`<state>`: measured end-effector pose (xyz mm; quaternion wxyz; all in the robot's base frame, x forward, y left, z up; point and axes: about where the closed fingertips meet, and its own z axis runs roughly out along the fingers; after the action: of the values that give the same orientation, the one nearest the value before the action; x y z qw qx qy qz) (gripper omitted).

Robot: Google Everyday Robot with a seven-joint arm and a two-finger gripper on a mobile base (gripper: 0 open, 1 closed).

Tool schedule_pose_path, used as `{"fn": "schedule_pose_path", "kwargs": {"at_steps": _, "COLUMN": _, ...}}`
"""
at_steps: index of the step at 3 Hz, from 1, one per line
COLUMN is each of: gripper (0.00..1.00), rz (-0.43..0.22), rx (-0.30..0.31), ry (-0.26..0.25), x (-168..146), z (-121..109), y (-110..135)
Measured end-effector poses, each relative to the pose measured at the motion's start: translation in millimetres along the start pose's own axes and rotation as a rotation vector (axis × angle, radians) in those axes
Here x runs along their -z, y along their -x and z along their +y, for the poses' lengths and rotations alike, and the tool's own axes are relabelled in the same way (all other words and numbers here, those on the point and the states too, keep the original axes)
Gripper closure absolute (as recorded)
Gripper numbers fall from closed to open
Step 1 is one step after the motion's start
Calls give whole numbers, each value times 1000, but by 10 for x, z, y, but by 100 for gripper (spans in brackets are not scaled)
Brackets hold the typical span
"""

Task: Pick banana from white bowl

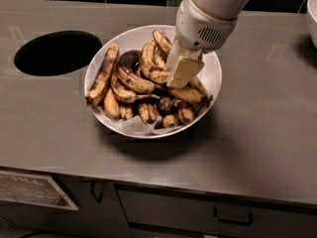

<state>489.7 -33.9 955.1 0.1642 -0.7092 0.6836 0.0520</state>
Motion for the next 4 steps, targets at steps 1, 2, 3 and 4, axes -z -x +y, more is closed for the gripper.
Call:
{"fn": "schedule_pose_path", "kwargs": {"at_steps": 1, "gripper": 100, "rz": -2, "rx": 2, "ry": -28, "x": 100, "z": 3, "y": 25}}
{"fn": "schedule_pose_path", "kwargs": {"at_steps": 2, "gripper": 100, "rz": 6, "rx": 11, "ry": -96, "x": 384, "z": 35, "y": 88}}
{"fn": "schedule_pose_path", "kwargs": {"at_steps": 3, "gripper": 100, "rz": 20, "rx": 32, "ry": -152, "x": 642, "z": 81, "y": 188}}
{"fn": "schedule_pose_path", "kwargs": {"at_steps": 4, "gripper": 100, "rz": 37, "rx": 69, "ry": -209, "x": 913, "z": 143, "y": 338}}
